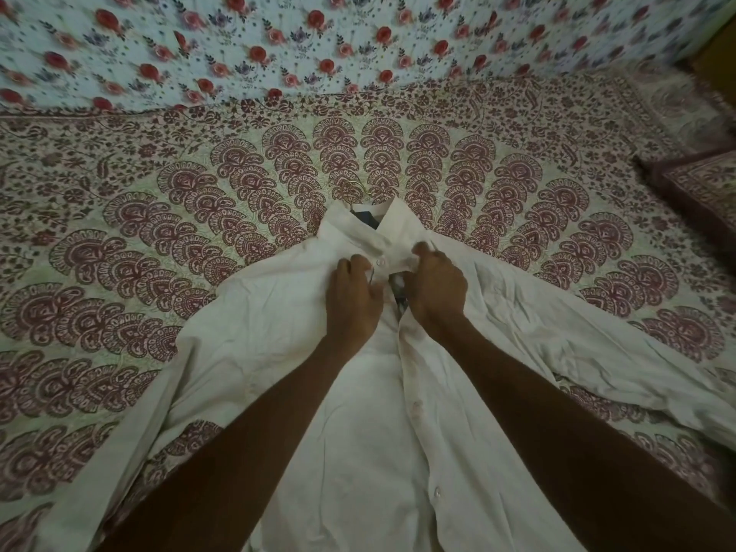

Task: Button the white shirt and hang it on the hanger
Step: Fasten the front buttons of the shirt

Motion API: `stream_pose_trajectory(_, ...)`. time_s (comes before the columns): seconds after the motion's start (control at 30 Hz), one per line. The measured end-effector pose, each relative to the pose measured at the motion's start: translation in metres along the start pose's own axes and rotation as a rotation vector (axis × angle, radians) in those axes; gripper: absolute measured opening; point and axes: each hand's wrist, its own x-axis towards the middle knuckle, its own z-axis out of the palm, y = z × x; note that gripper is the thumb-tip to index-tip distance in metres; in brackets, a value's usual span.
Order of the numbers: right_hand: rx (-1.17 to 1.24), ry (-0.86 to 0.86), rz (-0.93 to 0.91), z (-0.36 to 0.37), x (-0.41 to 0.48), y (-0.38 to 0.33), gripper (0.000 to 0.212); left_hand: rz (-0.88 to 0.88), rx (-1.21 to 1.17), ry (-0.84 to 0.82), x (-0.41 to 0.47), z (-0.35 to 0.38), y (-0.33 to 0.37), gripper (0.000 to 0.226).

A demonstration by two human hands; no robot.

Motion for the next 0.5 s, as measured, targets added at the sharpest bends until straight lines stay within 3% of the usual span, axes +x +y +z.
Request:
stream_pose_trajectory(0.1, -0.187, -0.037, -0.314, -0.009, 0.012, -0.002, 0.028, -0.040, 0.019, 0.007, -0.006, 0.003, -0.003, 0.028)
stream_pose_trajectory(0.3, -0.248, -0.150, -0.409, -0.012, 0.014, -0.001, 0.027, -0.076, -0.005, -0.004, -0.004, -0.004, 0.004, 0.032)
stream_pose_trajectory(0.4, -0.189, -0.110, -0.344, -0.010, 0.010, 0.004, 0.030, -0.094, -0.006, -0.042, 0.002, -0.006, 0.005, 0.039)
stream_pose_trajectory(0.5, -0.088, 0.055, -0.137, -0.010, 0.011, 0.009, 0.031, -0.146, 0.012, -0.035, 0.005, -0.007, 0.001, 0.041)
